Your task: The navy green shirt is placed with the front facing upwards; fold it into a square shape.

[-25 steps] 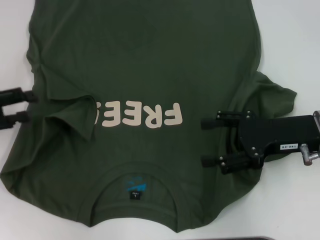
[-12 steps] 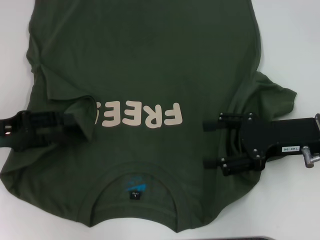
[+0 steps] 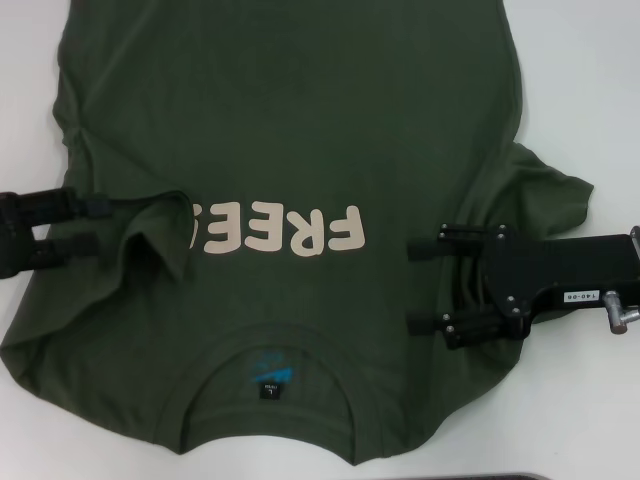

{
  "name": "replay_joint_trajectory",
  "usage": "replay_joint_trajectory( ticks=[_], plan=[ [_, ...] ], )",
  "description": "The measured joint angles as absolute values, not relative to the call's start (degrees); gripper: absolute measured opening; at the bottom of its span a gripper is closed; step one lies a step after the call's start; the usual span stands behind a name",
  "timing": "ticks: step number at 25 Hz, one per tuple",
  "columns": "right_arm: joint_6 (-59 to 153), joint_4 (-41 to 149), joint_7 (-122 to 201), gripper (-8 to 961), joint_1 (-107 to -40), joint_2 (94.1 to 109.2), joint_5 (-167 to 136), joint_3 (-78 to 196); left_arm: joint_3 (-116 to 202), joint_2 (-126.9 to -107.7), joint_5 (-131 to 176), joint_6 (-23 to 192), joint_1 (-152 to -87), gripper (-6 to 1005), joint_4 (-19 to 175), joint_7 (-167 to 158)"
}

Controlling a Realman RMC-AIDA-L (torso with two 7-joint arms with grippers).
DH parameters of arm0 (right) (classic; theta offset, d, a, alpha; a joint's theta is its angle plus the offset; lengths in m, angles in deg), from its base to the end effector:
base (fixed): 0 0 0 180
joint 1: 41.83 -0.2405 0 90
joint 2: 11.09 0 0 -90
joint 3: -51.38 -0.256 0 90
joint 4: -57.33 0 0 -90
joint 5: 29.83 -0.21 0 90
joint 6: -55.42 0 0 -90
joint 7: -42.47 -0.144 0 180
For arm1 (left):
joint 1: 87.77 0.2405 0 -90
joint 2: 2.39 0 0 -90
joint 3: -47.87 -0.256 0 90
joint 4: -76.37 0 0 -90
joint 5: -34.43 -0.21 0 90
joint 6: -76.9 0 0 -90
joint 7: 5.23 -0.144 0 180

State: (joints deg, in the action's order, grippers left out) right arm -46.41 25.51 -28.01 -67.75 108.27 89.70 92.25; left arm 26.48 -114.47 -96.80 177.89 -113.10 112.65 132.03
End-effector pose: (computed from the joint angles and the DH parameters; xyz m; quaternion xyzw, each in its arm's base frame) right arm 0.2754 0.2632 -0.0243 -0.9474 0.1887 0.2585 0.0021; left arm -0.3336 0.2807 0.0607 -0.6656 -0.7061 -0.2412 0.0182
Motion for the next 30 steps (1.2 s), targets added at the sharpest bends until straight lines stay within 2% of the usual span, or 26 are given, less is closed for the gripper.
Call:
replay_joint_trajectory(
  ticks=[16, 30],
  plan=[
    [-46.52, 23.99, -30.87, 945, -68.37, 108.08, 89.71, 92.25, 25.64, -117.5, -97.39, 163.57, -115.01, 765, 113.31, 136.99],
    [-46.54, 23.92, -30.91, 945, -68.24, 108.26, 89.71, 92.25, 21.49, -118.15, -97.49, 155.11, -117.13, 743, 111.22, 138.33]
  ],
)
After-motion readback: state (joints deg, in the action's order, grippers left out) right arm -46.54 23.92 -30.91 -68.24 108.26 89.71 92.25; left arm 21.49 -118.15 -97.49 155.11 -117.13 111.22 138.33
